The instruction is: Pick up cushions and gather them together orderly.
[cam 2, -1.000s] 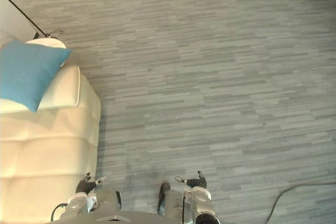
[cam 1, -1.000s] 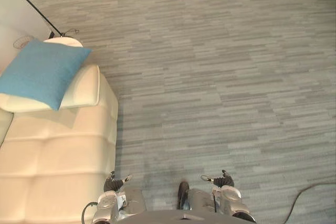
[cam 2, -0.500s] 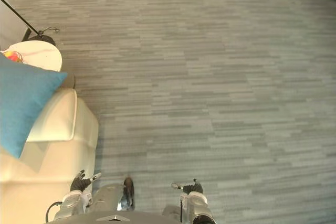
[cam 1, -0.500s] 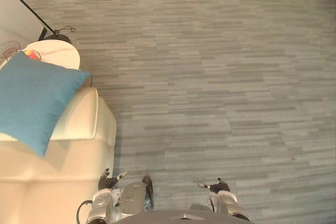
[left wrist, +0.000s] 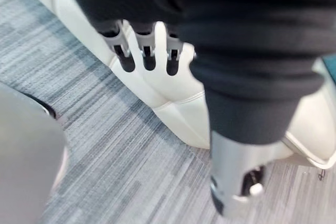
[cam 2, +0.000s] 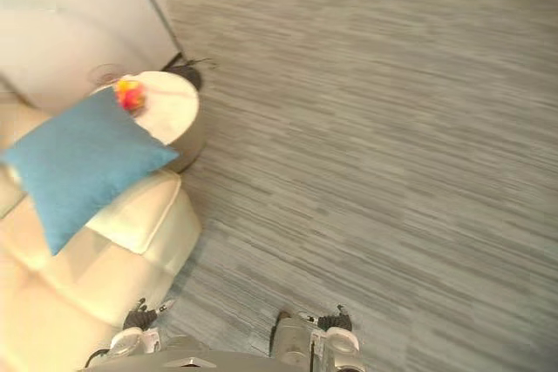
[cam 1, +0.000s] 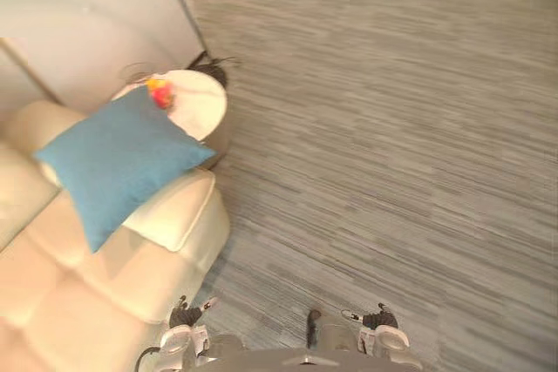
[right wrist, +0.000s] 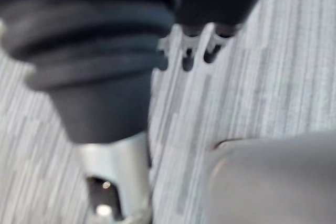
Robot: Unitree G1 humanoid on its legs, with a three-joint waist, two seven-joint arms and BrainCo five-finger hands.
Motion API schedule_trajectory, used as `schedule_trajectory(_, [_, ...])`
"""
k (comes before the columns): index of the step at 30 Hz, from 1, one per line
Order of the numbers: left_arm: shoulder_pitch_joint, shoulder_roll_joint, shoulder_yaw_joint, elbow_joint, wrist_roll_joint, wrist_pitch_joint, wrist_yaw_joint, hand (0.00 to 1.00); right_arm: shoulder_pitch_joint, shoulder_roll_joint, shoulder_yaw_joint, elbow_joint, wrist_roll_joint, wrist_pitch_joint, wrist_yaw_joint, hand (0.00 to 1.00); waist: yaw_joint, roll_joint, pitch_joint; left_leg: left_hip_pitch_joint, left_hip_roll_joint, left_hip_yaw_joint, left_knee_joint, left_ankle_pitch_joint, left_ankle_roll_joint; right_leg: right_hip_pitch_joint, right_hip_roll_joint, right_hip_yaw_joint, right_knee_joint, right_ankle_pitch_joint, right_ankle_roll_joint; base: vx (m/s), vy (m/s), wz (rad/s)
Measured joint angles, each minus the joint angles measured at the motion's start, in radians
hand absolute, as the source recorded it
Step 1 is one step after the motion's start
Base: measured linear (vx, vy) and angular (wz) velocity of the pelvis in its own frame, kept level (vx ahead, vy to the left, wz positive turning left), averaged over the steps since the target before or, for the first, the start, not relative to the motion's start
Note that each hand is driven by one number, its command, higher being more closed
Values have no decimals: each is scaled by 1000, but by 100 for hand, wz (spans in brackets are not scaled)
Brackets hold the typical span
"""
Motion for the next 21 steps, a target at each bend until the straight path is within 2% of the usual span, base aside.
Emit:
schedule_trajectory(1, [4,-2,6,-6,-1,0,0,0,2,1,2,0,1,-1,0,0,5,2,0,-33,46,97,74,-1,2,51,-3,-49,-30,-5,-9,214,-179,124])
schedule_trajectory(2, [8,11,-10,-17,-1,-1,-1,0,6,8,-5,1,1,-2,-1,0,3,-8,1,-46,95,225,99,0,20,123,-15,-122,-84,-6,-12,245,-204,126])
schedule_trajectory(4, [8,27,-34,-18,0,-3,-2,0,10,9,-10,1,5,-2,-1,0,4,-19,0,-71,115,337,60,-4,36,178,-36,-187,-132,-6,-11,168,-98,125])
schedule_trajectory(5, [7,33,-45,-16,0,-3,-2,0,12,8,-10,2,23,-1,-1,0,3,-23,-3,-88,98,395,-36,1,37,203,-56,-236,-168,1,2,164,-23,117])
schedule_trajectory(6, [6,35,-47,-15,-1,-3,-2,0,13,8,-11,4,25,-1,-1,0,3,-23,-3,-93,86,407,-91,12,39,210,-63,-252,-181,5,8,134,39,107])
schedule_trajectory(7, [6,37,-57,-9,0,-6,-2,0,11,3,-12,11,26,0,0,0,5,-20,-5,-94,57,411,-232,82,40,219,-71,-279,-201,14,23,152,109,73])
schedule_trajectory(8, [-2,47,-64,5,0,-10,-2,0,7,2,-10,17,26,2,0,0,15,-34,-4,-78,13,408,-339,211,67,226,-85,-288,-229,29,43,156,117,62])
schedule_trajectory(9, [-6,54,-66,5,1,-10,-2,0,3,9,-8,17,26,2,1,0,17,-34,-6,-64,-4,407,-369,227,71,233,-91,-287,-247,39,44,212,141,52])
schedule_trajectory(11, [-28,80,-64,14,0,-10,-3,0,-11,39,-5,17,26,2,1,0,31,-74,15,-61,-38,398,-383,237,80,285,-91,-294,-349,81,53,142,101,38])
schedule_trajectory(13, [-29,95,-64,22,0,-11,-3,0,-13,45,-2,17,25,1,1,0,32,-81,10,-59,-45,398,-387,236,83,302,-92,-293,-373,106,54,78,90,24])
schedule_trajectory(15, [-28,103,-61,31,1,-9,-3,0,-12,51,-2,20,20,0,2,0,30,-89,7,-44,-66,379,-391,226,97,326,-111,-296,-370,105,63,70,96,30])
schedule_trajectory(17, [-28,105,-60,32,0,-9,-4,0,-15,50,1,30,19,-1,2,0,32,-95,7,-35,-87,380,-390,190,117,321,-142,-300,-310,57,102,13,66,22])
schedule_trajectory(18, [-30,106,-62,44,0,-9,-8,0,-15,35,11,50,18,0,4,0,21,-99,10,-19,-112,368,-394,160,120,269,-196,-293,-125,-10,123,-40,51,23])
schedule_trajectory(19, [-29,105,-66,52,1,-7,-8,0,-8,30,11,50,18,1,7,0,15,-97,11,-13,-112,363,-395,158,119,234,-214,-291,-40,-12,119,-15,107,34])
schedule_trajectory(20, [-26,111,-77,62,1,-7,-10,0,-5,21,15,38,17,0,20,0,6,-86,5,5,-118,351,-403,156,120,162,-250,-273,144,9,87,43,95,30])
schedule_trajectory(21, [-23,121,-86,61,2,-6,-10,0,-4,13,27,40,16,0,25,0,0,-85,5,28,-124,339,-410,154,124,122,-273,-250,254,35,54,85,109,40])
